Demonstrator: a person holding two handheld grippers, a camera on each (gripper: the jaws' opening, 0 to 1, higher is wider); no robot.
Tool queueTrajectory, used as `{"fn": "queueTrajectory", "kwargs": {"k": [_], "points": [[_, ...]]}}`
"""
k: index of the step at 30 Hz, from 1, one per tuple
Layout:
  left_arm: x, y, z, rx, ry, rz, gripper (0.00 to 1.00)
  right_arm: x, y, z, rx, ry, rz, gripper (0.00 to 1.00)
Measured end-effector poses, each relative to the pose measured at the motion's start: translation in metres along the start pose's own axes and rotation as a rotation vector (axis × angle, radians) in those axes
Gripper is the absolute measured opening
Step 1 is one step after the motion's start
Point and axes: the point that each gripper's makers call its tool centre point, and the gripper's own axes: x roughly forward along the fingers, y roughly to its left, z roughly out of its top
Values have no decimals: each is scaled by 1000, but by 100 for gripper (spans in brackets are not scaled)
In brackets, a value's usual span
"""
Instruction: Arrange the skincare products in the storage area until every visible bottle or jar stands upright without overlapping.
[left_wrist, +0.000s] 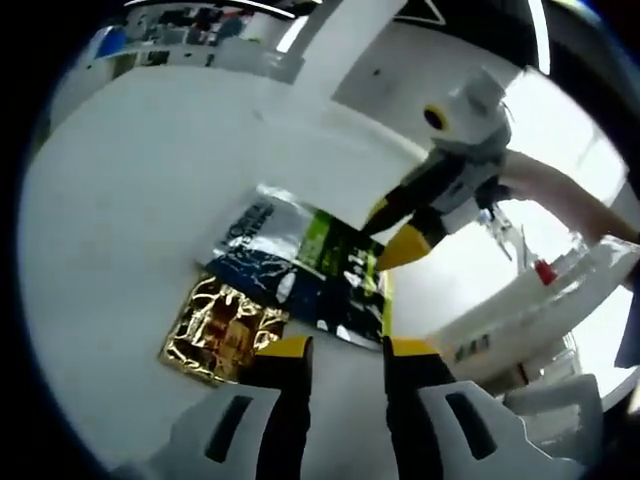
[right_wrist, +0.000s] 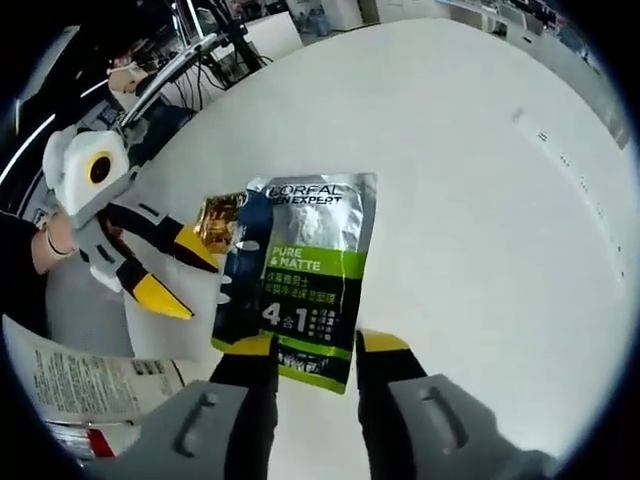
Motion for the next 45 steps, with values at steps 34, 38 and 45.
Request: {"fn": "queueTrajectory", "kwargs": {"k": [34,38,45], "points": [[12,4,19,-74,-85,-57,12,9,9,-2,-42,45,6,3],[14,3,17,-70,-70,-42,11,10,13,-5,-48,34,-12,3],[11,-5,18,-115,-72,-93,2,10,25,-8,-38,3,-19,2]]}}
